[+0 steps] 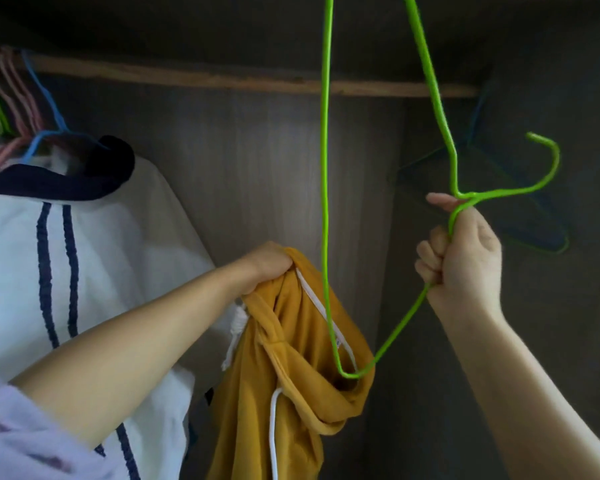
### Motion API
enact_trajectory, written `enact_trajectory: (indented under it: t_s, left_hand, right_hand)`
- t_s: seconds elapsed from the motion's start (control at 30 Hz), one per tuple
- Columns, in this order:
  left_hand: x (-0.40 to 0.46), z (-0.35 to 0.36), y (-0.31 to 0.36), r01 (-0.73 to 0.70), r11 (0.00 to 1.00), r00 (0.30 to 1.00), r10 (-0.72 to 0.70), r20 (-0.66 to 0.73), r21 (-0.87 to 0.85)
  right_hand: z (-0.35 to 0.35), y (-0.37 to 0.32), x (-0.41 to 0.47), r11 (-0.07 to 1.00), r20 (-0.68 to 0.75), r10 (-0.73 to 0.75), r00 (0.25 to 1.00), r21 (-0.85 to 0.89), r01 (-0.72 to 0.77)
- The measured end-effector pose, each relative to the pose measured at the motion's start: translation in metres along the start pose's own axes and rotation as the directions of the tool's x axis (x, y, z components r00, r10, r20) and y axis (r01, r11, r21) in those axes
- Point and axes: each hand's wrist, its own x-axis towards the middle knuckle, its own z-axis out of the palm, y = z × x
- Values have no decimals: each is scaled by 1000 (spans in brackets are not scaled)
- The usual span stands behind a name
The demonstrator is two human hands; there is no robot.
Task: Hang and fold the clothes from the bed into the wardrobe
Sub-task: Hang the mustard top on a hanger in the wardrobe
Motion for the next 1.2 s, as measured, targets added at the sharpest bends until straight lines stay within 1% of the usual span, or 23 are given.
enact_trajectory:
  t_s: [0.07,0.13,0.2,0.23,0.3,0.37,0.43,0.47,0.5,0.53,0.57,0.6,0.63,0.67,0.7,0.73,0.77,0.83,0.9,0.93,1.0,1.1,1.2]
  left_hand:
    - [-2,-3,1,3,999,1000,-2,9,-32]
    - [-3,-8,-1,19,990,999,-14,36,-138]
    - [-3,-17,1,80,952,995,-62,72,-294]
    - [-1,-21,1,121,926,991,-91,99,-357]
    - [5,-31,-1,149,913,988,-119,100,-381]
    - [14,-40,-11,118,932,993,-100,70,-343]
    - [18,-45,-25,122,954,992,-115,43,-273]
    - [21,-45,-34,150,955,989,-144,44,-256]
    - [23,-43,-42,184,945,983,-172,67,-271]
    - [26,-40,-49,221,925,974,-197,108,-309]
    - [27,-37,-52,249,898,966,-203,160,-364]
    - [29,-35,-54,260,866,961,-189,202,-427]
    - [31,-32,-53,255,840,960,-162,227,-478]
    - [34,-30,-51,245,832,962,-144,234,-497]
    - [37,-30,-48,234,832,965,-138,222,-502]
    - [38,-29,-45,221,835,969,-129,211,-504]
    - [40,-30,-42,212,836,970,-116,214,-506]
    - [43,-34,-38,198,826,965,-69,254,-528]
    - [46,-41,-36,166,829,963,-19,270,-534]
    - [46,-44,-35,132,851,965,8,264,-508]
    - [46,-50,-36,51,882,971,66,230,-469]
    - [51,-52,-44,-48,942,981,107,159,-332]
    - [54,-50,-48,-71,980,997,77,26,-183]
  right_hand:
    - [4,21,-6,997,-43,-74,996,18,75]
    - [4,45,-11,991,-86,-136,987,-10,135]
    - [-1,76,-22,984,-111,-152,982,-114,139]
    - [-5,92,-31,969,-95,-148,984,-214,125]
    - [-14,116,-52,880,-5,-71,997,-470,60]
    - [-22,122,-64,757,61,96,994,-652,-34]
    - [-26,111,-62,650,98,201,975,-757,-58]
    - [-28,101,-60,641,143,242,960,-766,-48]
    - [-29,91,-57,663,210,301,930,-747,-46]
    - [-30,81,-54,709,308,375,874,-703,-57]
    - [-30,73,-54,760,426,450,785,-645,-86]
    - [-30,67,-54,796,546,505,669,-594,-115]
    - [-28,62,-56,821,642,525,559,-555,-134]
    - [-25,60,-57,848,716,505,482,-516,-122]
    - [-21,60,-60,879,758,454,468,-467,-97]
    - [-16,61,-63,904,762,385,521,-425,-46]
    - [-9,64,-65,905,718,316,620,-423,29]
    - [-3,76,-64,832,575,180,798,-522,189]
    - [-4,88,-62,725,485,146,862,-645,240]
    - [-9,95,-61,679,467,193,863,-698,226]
    - [-17,100,-60,588,468,329,820,-781,209]
    - [-17,84,-58,595,465,497,732,-797,103]
    - [-17,71,-55,539,426,601,676,-841,50]
